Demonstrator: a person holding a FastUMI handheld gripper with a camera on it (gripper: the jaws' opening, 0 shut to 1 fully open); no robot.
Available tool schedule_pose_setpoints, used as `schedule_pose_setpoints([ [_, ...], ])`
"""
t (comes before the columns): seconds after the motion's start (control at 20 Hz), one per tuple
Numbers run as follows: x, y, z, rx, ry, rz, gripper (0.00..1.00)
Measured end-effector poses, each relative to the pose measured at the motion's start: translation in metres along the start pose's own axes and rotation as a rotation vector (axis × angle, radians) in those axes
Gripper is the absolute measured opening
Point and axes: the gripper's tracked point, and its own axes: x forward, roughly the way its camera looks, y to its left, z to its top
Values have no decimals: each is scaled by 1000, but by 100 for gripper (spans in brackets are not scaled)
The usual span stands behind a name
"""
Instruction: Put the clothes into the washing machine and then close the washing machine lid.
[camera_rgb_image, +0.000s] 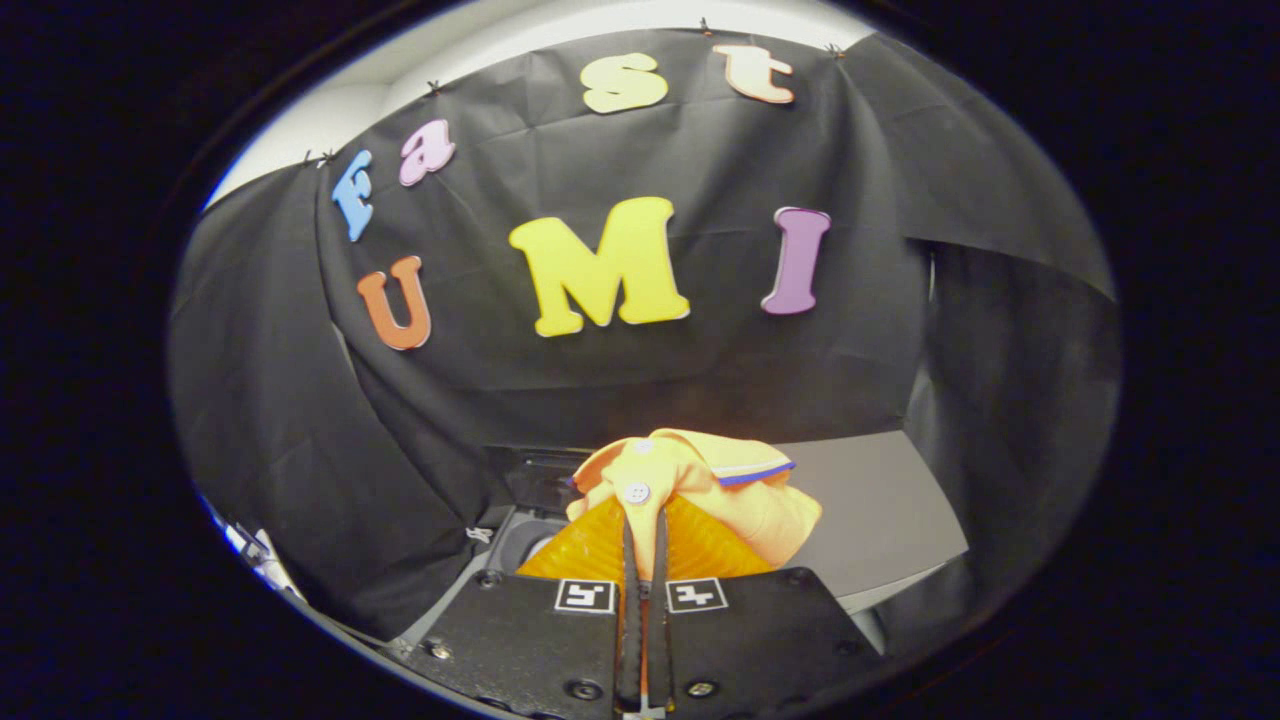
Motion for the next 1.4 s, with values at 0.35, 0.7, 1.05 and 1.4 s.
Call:
schedule_pose_setpoints([
  [0.35,56,98,-24,10,87,134,6],
  [0.7,137,144,-75,29,221,198,6],
  [1.05,223,149,-122,43,360,187,6],
  [1.4,299,136,-162,67,478,135,6],
])
